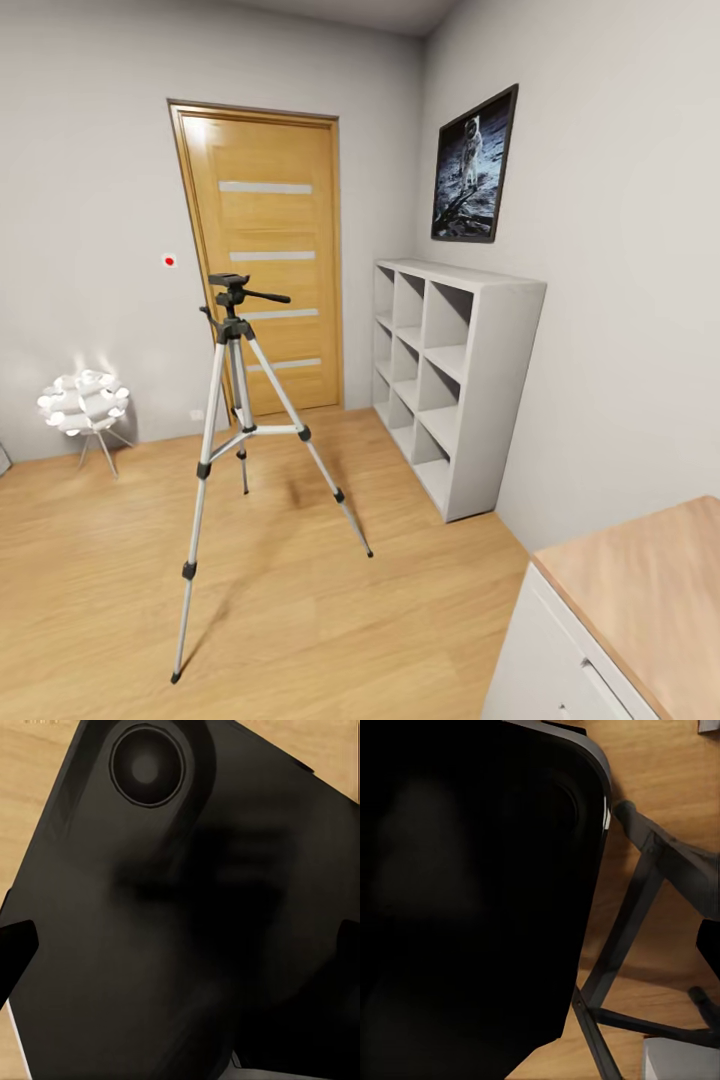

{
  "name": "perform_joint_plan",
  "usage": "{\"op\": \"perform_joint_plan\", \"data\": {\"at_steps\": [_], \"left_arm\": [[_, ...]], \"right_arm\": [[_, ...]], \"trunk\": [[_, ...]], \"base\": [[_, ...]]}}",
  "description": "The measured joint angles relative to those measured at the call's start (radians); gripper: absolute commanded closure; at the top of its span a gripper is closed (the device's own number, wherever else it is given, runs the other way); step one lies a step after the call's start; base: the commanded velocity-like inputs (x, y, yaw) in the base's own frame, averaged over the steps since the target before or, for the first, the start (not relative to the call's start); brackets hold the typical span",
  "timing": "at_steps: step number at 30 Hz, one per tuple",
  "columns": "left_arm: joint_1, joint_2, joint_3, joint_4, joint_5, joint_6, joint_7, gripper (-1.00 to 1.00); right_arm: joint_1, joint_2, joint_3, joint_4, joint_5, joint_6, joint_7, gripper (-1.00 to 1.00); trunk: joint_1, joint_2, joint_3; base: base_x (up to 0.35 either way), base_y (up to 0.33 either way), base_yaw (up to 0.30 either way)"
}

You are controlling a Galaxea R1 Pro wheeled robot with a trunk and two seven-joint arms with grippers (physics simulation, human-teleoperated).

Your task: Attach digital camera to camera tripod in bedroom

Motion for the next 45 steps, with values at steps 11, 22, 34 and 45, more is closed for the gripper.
{"op": "perform_joint_plan", "data": {"at_steps": [11,22,34,45], "left_arm": [[0.000,0.000,0.000,0.000,0.001,0.000,0.001,-1.00],[0.000,0.000,0.000,0.000,0.002,0.000,0.001,-1.00],[0.000,0.000,0.003,0.000,0.005,0.000,0.001,-1.00],[0.000,0.000,0.004,0.000,0.006,0.000,0.001,-1.00]], "right_arm": [[0.000,-0.001,0.000,0.000,0.000,0.000,0.000,-1.00],[0.000,0.003,0.002,0.000,0.004,0.002,0.001,-1.00],[0.000,0.002,0.001,0.000,0.004,0.001,0.000,-1.00],[0.000,0.001,0.001,0.000,0.003,0.001,0.000,-1.00]], "trunk": [[0.000,0.000,0.000],[0.000,0.000,0.000],[0.000,0.000,0.000],[0.000,0.000,0.000]], "base": [[0.110,0.000,0.000],[0.003,0.000,0.085],[0.000,0.000,0.261],[0.000,0.000,0.273]]}}
